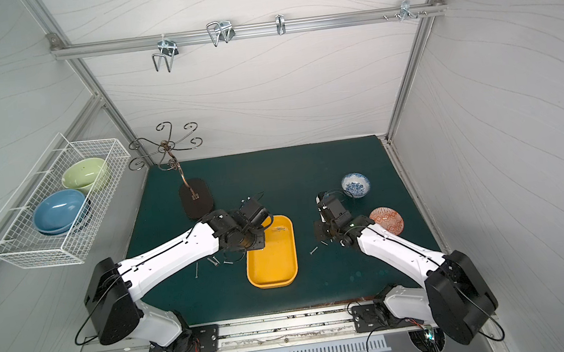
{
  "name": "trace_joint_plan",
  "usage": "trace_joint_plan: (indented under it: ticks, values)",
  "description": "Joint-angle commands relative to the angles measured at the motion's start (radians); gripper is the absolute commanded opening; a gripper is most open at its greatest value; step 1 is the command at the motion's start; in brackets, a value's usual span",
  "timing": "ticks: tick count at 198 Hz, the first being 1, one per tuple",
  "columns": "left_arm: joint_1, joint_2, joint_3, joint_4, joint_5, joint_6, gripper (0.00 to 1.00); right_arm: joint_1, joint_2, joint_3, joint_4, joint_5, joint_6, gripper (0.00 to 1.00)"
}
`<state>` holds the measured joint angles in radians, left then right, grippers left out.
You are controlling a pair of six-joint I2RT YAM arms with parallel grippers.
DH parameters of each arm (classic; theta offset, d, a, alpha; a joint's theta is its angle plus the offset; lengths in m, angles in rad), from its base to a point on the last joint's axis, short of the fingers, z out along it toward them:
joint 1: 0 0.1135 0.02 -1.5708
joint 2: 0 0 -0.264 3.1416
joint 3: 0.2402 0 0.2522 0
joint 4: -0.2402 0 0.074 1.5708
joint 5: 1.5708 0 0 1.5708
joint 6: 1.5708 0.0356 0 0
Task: Take out the screws from the storage box
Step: Place the screw at the center of the board.
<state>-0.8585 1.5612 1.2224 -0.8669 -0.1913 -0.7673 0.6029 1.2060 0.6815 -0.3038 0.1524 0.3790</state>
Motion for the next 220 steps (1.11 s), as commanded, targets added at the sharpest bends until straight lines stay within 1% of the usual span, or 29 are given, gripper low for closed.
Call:
trace_joint_plan:
  ticks: [1,36,79,95,111,134,150,174,195,220]
  values:
    - [-0.005,0.053,0.062,-0.003,-0.010,0.022,0.41,-0.022,0.001,-0.013,0.012,0.023,0.048,0.00]
    - [-0.005,0.141,0.107,0.004,-0.011,0.029,0.41,-0.047,0.012,-0.027,0.010,0.043,0.080,0.00]
    - [-0.005,0.222,0.154,-0.022,-0.069,0.022,0.41,-0.069,0.054,-0.024,0.017,0.031,0.097,0.00]
    - [-0.004,0.245,0.164,-0.032,-0.093,0.016,0.36,-0.076,0.068,-0.023,0.021,0.030,0.099,0.00]
    - [-0.004,0.260,0.168,-0.027,-0.105,0.017,0.36,-0.088,0.076,-0.024,0.021,0.031,0.105,0.00]
    - [0.000,0.287,0.181,-0.025,-0.104,0.023,0.36,-0.122,0.078,-0.037,0.021,0.034,0.133,0.00]
    - [0.003,0.303,0.188,-0.008,-0.102,0.036,0.37,-0.164,0.091,-0.042,0.015,0.028,0.166,0.00]
    - [0.004,0.336,0.210,0.013,-0.102,0.053,0.37,-0.215,0.115,-0.050,0.030,-0.028,0.180,0.00]
    - [0.026,0.354,0.202,0.012,-0.084,0.032,0.37,-0.218,0.134,-0.048,0.038,-0.040,0.181,0.00]
    - [0.079,0.363,0.157,0.067,-0.048,0.008,0.37,-0.218,0.169,-0.041,0.049,-0.045,0.177,0.00]
